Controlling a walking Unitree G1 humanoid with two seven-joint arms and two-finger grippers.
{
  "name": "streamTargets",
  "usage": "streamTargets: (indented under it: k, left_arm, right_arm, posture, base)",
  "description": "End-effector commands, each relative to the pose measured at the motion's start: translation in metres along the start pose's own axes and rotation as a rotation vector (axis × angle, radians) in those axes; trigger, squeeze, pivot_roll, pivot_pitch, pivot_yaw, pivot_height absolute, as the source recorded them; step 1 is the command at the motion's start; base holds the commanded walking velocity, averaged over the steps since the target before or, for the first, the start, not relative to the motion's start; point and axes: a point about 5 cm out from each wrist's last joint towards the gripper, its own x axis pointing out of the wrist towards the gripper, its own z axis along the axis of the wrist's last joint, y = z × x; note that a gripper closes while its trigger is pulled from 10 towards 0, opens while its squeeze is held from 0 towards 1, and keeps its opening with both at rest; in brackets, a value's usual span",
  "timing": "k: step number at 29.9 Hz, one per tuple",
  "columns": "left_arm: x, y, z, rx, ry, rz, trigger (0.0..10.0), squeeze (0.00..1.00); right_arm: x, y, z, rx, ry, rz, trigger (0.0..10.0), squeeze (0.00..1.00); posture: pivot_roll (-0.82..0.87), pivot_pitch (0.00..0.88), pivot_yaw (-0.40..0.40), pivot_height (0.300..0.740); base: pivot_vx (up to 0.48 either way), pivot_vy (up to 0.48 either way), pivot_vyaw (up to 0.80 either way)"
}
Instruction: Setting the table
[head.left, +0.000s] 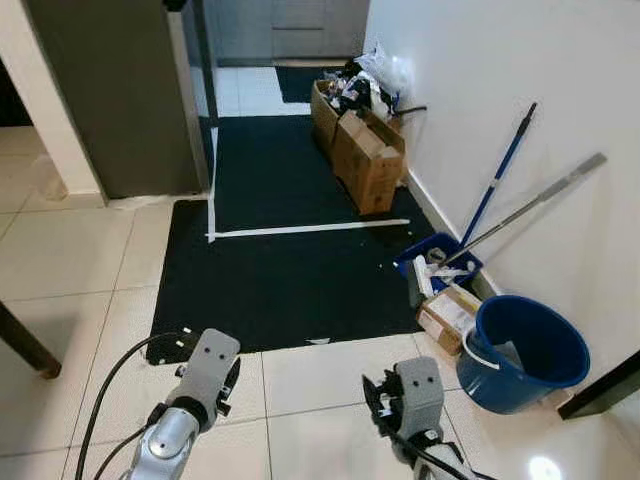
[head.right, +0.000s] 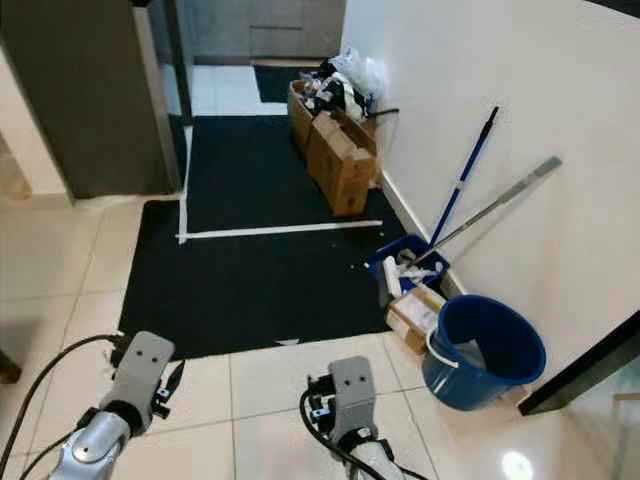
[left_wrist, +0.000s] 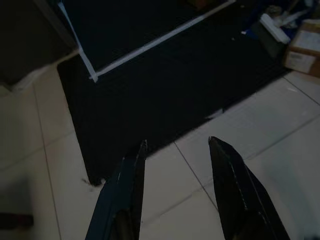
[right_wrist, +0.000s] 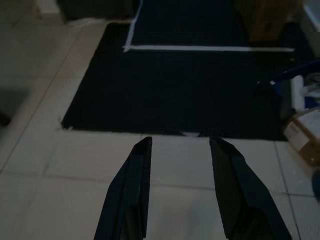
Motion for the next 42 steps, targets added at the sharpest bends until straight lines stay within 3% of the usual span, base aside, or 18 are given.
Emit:
streamTargets:
  k: [1, 7, 16, 24, 42]
  left_arm:
    - [-0.003, -0.004, -0.007, -0.012, 0.031, -0.015, 10.0, 0.11]
    - [-0.005, -0.007, -0.005, -0.111, 0.030, -0.057, 10.0, 0.00]
    - [-0.012, -0.012, -0.007, -0.182, 0.058, -0.151, 10.0, 0.00]
    - [-0.015, -0.013, -0.011, -0.232, 0.093, -0.143, 10.0, 0.00]
    - [-0.014, -0.009, -0.012, -0.191, 0.143, -0.092, 10.0, 0.00]
  right_arm:
    - [-0.004, -0.002, -0.005, 0.013, 0.021, -0.001, 10.0, 0.00]
    - [-0.004, -0.001, -0.005, 0.021, 0.022, 0.010, 10.0, 0.00]
    - [-0.004, 0.002, -0.003, 0.020, 0.024, 0.054, 10.0, 0.00]
    - [-0.005, 0.007, -0.004, 0.029, 0.027, 0.090, 10.0, 0.00]
    - [-0.007, 0.014, -0.004, 0.052, 0.034, 0.134, 10.0, 0.00]
  posture:
    - [0.07, 0.118, 0.054, 0.740]
    - [0.07, 0.116, 0.055, 0.740]
    - [0.07, 0.116, 0.055, 0.740]
    - [0.07, 0.109, 0.056, 0.740]
    - [0.08, 0.112, 0.060, 0.740]
  base:
    - [0.428, 0.000, 0.50]
    - [0.113, 0.000, 0.74]
    - [0.000, 0.000, 0.79]
    - [0.000, 0.000, 0.78]
    - [0.000, 0.000, 0.78]
